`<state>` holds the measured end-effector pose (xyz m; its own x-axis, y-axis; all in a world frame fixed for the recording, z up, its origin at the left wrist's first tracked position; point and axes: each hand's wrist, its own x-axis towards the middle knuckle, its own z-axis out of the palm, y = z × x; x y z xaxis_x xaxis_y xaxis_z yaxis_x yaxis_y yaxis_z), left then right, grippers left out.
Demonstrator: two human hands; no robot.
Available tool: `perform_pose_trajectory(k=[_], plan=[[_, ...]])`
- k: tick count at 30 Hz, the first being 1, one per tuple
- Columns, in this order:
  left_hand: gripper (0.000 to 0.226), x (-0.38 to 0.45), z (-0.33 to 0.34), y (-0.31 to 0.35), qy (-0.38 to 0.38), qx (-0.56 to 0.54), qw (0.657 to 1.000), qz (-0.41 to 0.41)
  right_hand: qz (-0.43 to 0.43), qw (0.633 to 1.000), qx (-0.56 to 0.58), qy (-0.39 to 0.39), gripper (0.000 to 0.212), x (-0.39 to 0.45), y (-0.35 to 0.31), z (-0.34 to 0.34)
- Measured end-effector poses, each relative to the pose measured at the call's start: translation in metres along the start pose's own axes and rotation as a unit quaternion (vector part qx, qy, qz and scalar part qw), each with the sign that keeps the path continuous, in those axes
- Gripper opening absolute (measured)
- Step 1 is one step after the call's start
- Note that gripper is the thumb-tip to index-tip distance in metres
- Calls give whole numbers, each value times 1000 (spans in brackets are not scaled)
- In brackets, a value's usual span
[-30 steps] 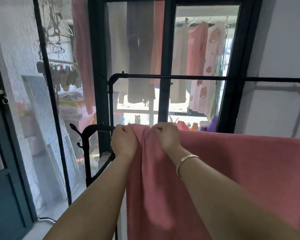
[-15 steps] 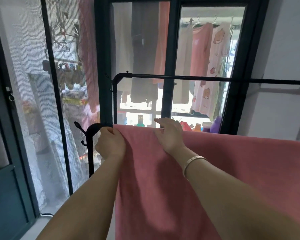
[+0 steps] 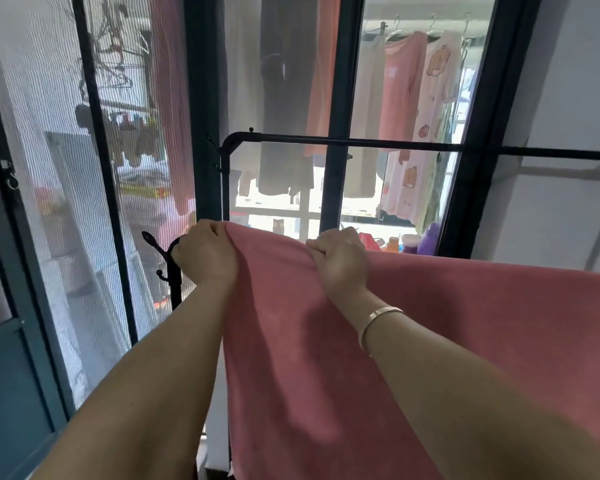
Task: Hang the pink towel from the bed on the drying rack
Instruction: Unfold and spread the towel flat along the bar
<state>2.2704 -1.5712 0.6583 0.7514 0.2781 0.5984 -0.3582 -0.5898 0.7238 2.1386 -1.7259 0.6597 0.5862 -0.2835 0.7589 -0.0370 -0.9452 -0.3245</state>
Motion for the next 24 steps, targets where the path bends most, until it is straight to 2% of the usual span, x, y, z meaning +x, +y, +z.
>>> perform_pose_trajectory(k=[4,8,12,14,16,18,20,24], plan=[[31,2,1,0,-6,56,998,25,-51,998,30,-17,22,-5,2,-3],[29,-1,4,-3,-5,74,997,38,-108,993,-25,-40,24,-10,2,-5],[23,-4,2,0,-15,76,997,25,-59,991,-35,-118,26,-8,1,-4],[22,-4,2,4,-16,73,996,47,-74,991,-61,-95,28,-7,2,-9],[31,-5,3,4,-45,102,988,103,-84,989,-118,-32,27,-5,11,-18],[32,-10,6,2,-70,98,982,145,-14,989,-149,6,28,-2,29,-28],[30,-16,7,1,-68,67,983,154,73,988,-133,13,27,-5,48,-37],[24,-27,9,-3,-77,4,983,168,126,992,-19,23,26,-8,56,-46]])
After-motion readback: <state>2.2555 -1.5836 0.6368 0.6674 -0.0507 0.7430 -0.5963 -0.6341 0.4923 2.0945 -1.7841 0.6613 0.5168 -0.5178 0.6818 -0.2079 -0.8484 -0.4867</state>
